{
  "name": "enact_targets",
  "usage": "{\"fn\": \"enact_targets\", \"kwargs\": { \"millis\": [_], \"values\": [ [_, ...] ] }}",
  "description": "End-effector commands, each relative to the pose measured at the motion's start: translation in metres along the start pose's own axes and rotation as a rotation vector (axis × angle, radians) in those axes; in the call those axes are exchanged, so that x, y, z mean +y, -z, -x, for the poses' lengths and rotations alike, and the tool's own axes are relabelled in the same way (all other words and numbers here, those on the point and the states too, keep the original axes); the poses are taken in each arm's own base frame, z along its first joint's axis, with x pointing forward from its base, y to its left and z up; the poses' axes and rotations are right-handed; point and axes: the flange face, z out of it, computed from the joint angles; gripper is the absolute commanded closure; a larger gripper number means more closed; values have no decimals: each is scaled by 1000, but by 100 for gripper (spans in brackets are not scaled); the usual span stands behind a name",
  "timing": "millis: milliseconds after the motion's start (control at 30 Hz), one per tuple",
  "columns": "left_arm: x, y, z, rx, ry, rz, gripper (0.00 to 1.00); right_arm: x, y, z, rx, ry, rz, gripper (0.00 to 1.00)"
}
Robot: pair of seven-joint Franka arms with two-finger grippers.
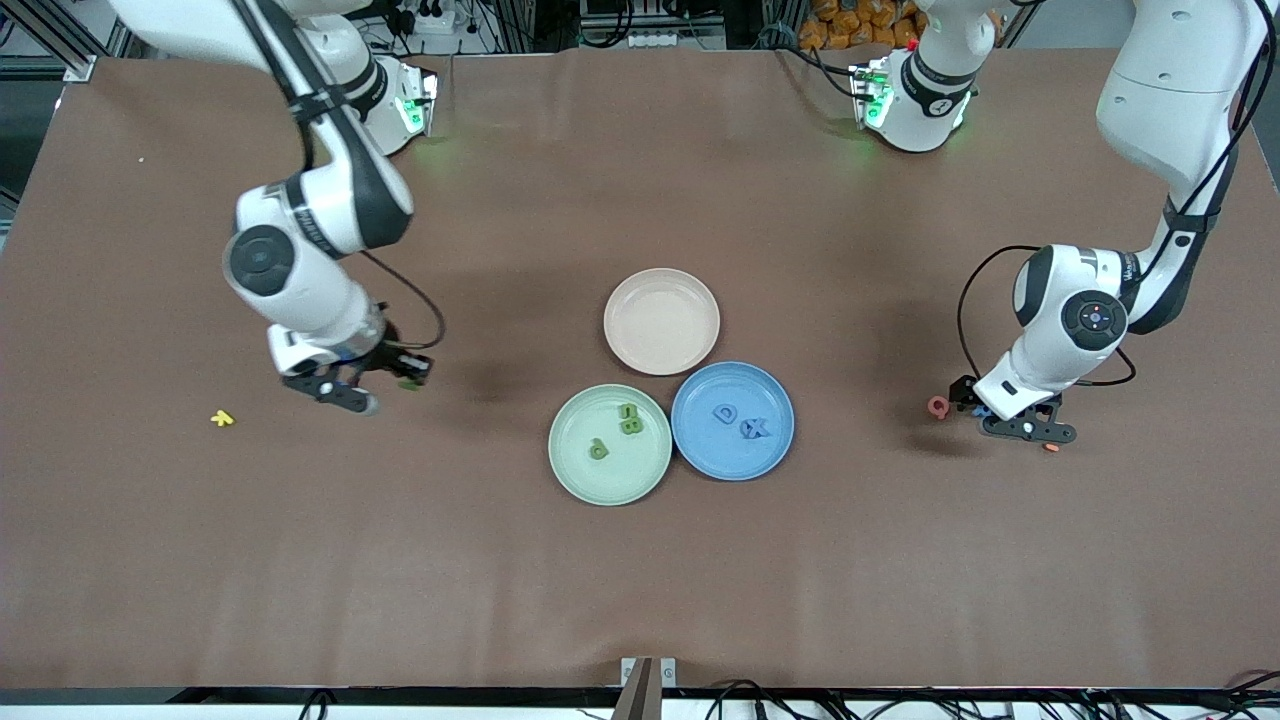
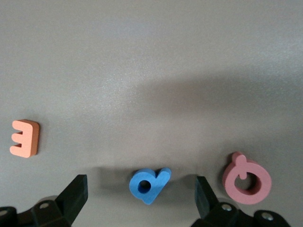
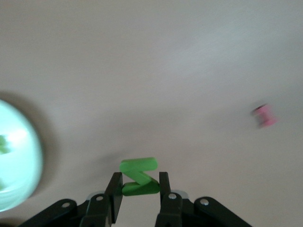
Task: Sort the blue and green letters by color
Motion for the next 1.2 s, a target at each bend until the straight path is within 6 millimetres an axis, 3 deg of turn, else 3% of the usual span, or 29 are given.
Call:
{"fn": "enact_targets", "kwargs": {
  "millis": [0, 200, 334, 500, 667, 967, 1034, 1101, 1168],
  "values": [
    [-2, 5, 6, 11, -10, -7, 4, -69, -6, 10, -29, -105, -50, 100],
    [-2, 4, 6, 9, -8, -6, 25, -145, -13, 36, -40, -189, -87, 100],
    [-3, 4, 6, 9, -7, -6, 27, -190, -24, 56, -45, -224, -103, 100],
    [-3, 2, 6, 7, -2, -7, 30, -222, -37, 70, -52, -263, -119, 100],
    [-3, 1, 7, 5, 3, -6, 35, -234, -47, 81, -56, -270, -123, 99],
    [-4, -2, 6, 0, 42, 10, 36, -233, -50, 81, -61, -269, -119, 45],
    [-4, -4, 7, -3, 50, 15, 36, -233, -50, 80, -60, -270, -118, 27],
    [-4, -6, 7, -6, 55, 19, 36, -232, -50, 78, -58, -271, -117, 2],
    [-3, -8, 8, -9, 59, 21, 36, -232, -49, 78, -51, -265, -116, 0]
  ]
}}
